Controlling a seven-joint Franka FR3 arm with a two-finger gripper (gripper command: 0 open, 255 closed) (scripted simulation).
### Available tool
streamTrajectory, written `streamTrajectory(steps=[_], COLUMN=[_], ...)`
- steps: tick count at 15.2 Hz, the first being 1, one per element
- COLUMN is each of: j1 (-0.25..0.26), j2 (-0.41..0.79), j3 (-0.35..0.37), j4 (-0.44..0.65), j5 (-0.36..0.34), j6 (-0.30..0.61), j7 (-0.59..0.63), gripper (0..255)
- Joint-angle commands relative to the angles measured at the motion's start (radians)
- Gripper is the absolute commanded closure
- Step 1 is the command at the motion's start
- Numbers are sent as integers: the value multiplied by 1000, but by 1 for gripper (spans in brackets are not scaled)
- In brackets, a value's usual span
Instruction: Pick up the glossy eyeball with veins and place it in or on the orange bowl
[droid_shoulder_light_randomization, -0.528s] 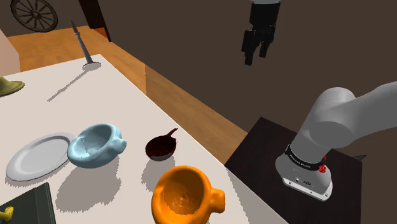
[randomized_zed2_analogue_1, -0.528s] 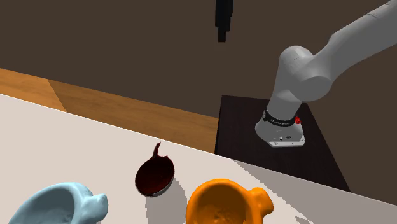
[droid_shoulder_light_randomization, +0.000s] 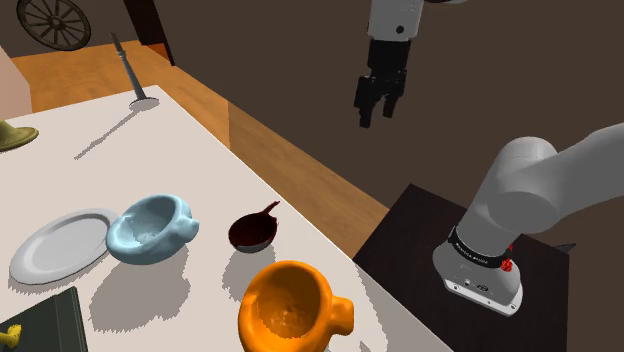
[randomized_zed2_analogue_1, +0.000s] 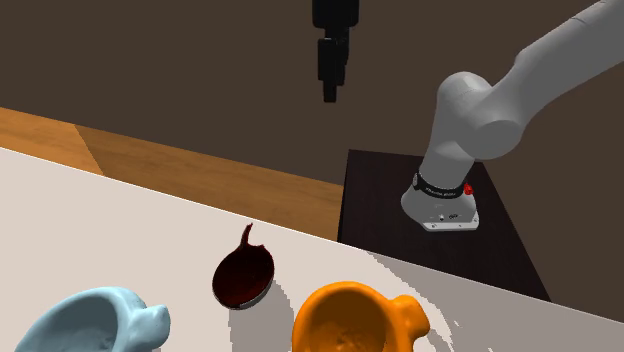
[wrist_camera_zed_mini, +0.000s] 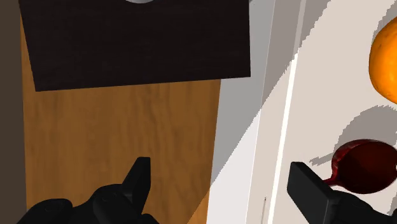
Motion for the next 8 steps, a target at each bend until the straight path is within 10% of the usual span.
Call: streamTrajectory(steps=[1,8], j1=[16,76], j2=[39,187], j3=[18,64], j4=[-30,-88], j5=[46,197], j6=[79,320], j7=[13,17], gripper=[0,0])
